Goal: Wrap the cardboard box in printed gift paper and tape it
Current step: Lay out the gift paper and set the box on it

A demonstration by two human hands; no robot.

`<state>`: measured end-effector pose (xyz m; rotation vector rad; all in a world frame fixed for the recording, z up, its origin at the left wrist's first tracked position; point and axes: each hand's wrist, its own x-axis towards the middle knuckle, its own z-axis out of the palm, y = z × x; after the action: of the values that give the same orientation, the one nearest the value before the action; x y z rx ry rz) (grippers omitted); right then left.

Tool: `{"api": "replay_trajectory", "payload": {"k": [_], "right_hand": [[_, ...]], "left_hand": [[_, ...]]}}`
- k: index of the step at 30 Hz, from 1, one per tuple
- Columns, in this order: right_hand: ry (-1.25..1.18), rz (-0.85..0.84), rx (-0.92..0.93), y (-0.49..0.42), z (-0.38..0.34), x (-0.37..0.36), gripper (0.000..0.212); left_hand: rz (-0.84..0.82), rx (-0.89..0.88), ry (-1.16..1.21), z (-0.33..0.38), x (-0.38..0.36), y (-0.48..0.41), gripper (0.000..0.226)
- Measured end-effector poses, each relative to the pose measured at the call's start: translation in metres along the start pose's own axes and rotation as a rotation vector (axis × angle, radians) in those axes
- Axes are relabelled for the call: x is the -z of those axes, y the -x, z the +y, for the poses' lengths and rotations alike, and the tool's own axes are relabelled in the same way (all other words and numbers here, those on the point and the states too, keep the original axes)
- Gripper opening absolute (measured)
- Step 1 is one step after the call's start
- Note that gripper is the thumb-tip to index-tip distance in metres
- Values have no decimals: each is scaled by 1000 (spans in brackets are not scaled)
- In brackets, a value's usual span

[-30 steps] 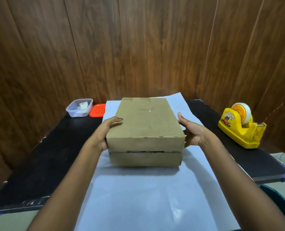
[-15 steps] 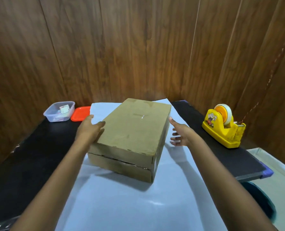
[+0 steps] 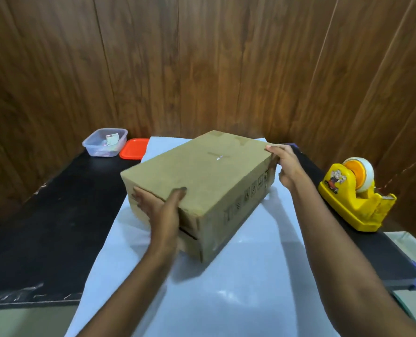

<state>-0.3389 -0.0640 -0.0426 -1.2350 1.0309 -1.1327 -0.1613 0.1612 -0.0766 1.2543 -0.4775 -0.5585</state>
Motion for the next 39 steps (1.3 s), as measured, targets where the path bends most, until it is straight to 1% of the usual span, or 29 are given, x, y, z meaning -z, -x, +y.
{"api": "replay_trajectory", "payload": {"k": [2, 4, 5, 7, 9, 11, 13, 16, 22, 26, 28, 32, 36, 39], "right_hand": [[-13, 34, 39, 19, -7, 10, 17], [-27, 56, 43, 38, -9, 20, 19], [-37, 67, 42, 48, -10, 24, 18], [-46, 91, 36, 68, -10, 32, 16], [-54, 91, 12, 87, -6, 39, 11], [-95, 94, -9, 106, -3, 43, 8], [-150, 111, -12, 122, 0, 46, 6], [-176, 121, -29, 141, 3, 47, 9], [-165, 132, -63, 156, 12, 50, 9], [-152, 110, -72, 159, 18, 52, 8], [-150, 78, -91, 160, 21, 50, 12], [-132, 52, -102, 160, 20, 49, 23], [-126, 60, -95, 155, 14, 46, 19], [-123, 46, -87, 155, 14, 48, 21]], "left_hand": [[-93, -50, 133, 16, 13, -17, 79], [-212, -55, 201, 34, 19, -27, 46], [-271, -51, 202, 41, 20, -33, 39], [-363, 7, 183, 48, 21, -44, 38], [-412, 112, 127, 50, 24, -54, 40], [-446, 233, 56, 50, 28, -61, 29], [-488, 306, 36, 49, 32, -64, 18], [-520, 304, 52, 45, 36, -65, 19], [-526, 276, 94, 36, 43, -56, 25], [-524, 218, 147, 25, 53, -48, 35], [-504, 216, 168, 18, 57, -43, 39], [-475, 220, 173, 18, 55, -40, 37], [-456, 208, 195, 19, 52, -43, 40], [-458, 212, 206, 17, 55, -38, 38]]}}
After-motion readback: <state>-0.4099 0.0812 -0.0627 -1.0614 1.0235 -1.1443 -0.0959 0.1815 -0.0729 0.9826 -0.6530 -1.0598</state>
